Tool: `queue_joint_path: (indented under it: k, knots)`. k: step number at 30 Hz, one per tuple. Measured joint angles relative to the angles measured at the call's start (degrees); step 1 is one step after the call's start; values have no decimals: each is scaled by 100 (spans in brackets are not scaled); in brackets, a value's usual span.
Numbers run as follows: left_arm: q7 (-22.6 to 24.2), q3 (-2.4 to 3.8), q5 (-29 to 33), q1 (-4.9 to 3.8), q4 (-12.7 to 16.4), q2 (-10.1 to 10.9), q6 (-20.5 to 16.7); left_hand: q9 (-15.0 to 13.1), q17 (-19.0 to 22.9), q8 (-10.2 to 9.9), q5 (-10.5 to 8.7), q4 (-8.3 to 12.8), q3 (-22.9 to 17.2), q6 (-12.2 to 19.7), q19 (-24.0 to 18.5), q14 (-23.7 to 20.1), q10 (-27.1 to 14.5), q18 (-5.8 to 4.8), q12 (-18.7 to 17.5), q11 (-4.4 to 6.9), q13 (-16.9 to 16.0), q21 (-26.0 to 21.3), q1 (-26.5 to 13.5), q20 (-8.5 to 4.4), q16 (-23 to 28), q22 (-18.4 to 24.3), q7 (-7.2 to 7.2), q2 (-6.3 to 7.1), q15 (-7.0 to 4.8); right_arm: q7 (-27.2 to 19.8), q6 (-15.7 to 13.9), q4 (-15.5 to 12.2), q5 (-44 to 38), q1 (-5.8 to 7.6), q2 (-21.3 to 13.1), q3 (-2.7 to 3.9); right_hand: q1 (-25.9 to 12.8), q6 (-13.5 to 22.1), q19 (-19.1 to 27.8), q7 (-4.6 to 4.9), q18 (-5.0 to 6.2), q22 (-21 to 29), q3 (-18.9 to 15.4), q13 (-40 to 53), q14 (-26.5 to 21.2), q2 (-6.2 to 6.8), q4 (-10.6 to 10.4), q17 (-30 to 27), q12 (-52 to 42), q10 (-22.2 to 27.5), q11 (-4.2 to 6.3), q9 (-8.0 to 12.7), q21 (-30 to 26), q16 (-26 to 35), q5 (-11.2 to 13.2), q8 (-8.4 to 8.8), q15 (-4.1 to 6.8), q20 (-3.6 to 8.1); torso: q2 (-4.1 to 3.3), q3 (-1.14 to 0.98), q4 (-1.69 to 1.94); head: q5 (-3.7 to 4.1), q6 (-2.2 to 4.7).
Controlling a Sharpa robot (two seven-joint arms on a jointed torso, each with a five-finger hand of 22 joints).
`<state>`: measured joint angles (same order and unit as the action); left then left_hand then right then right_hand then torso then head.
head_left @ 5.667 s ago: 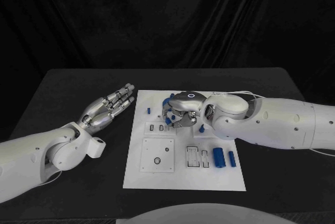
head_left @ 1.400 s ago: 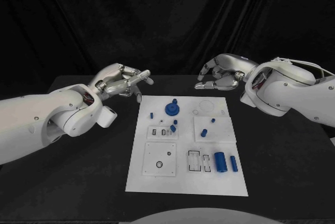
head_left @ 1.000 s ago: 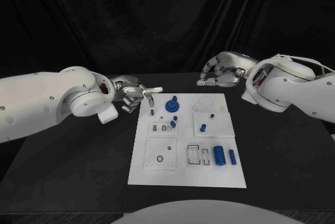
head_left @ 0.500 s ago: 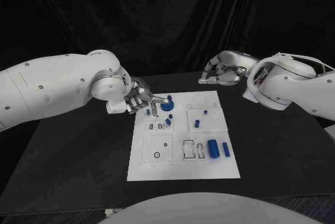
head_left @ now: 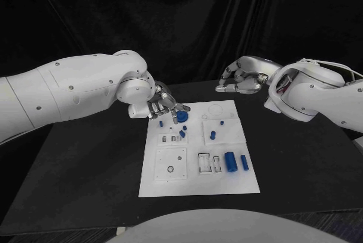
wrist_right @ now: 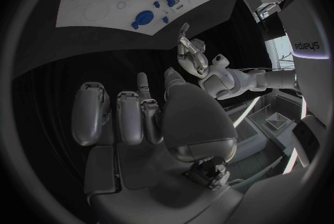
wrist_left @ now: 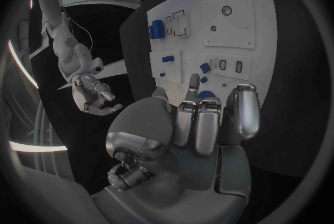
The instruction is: Assemble the parts on the task board
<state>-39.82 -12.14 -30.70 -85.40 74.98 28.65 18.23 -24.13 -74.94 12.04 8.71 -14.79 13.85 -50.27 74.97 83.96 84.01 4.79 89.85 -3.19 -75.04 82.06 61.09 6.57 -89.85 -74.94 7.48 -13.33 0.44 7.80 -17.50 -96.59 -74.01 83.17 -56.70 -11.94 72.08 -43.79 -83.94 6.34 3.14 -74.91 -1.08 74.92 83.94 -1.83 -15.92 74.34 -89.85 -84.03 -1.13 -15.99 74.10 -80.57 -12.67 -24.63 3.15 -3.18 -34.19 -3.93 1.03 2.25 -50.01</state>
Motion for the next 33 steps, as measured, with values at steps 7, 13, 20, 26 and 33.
queue_joint_path:
  k: [7,13,20,26,33]
  knots:
    - [-21,-3,0,159,-54,-53,-22,135,0,-109,50,33,-109,-117,1,0,0,1,0,0,0,0,0,39,0,0,26,0,0,17,6,-18,1,-3,-7,0,23,0,0,0,0,0,-11,0,0,-23,20,-12,0,0,0,0,0,0,-11,0,0,0,-1,-38,-24,-53,0]
    - [-32,-5,0,250,-78,-56,-42,217,1,-134,123,105,-292,-511,215,0,-5,-6,0,17,0,73,0,16,0,1,-75,0,0,29,27,-18,2,-10,-1,-1,23,0,0,0,0,0,-10,-1,0,-23,20,-12,0,0,0,1,-12,0,-38,0,0,0,-18,-83,-48,-67,0]
    - [-37,-3,0,384,-231,-113,-43,218,1,-134,183,183,-402,-789,301,-1,2,-89,0,84,1,90,23,-55,0,1,-175,24,-64,31,60,0,3,-17,38,-1,44,0,0,0,-1,1,5,-1,0,-43,36,-12,0,0,0,1,-23,0,-63,0,0,0,-4,-90,-50,-83,0]
    - [-39,-4,0,519,-361,-190,-42,218,1,-134,269,193,-490,-849,300,6,3,-89,0,124,1,90,23,-54,0,1,-195,24,-98,33,88,15,3,-21,42,-1,46,0,0,0,-1,1,5,-1,0,-45,36,-19,0,0,0,1,-23,0,-63,0,0,0,5,-90,-49,-79,0]
    - [-42,-5,0,601,-452,-251,-42,165,2,-191,305,319,-616,-870,226,-1,3,-87,0,124,1,20,91,-128,0,2,-216,92,-105,35,118,27,3,-30,42,0,46,-1,0,0,0,1,16,-1,10,-45,46,-24,0,0,0,1,-23,0,-62,0,-10,0,15,-91,-48,-65,0]
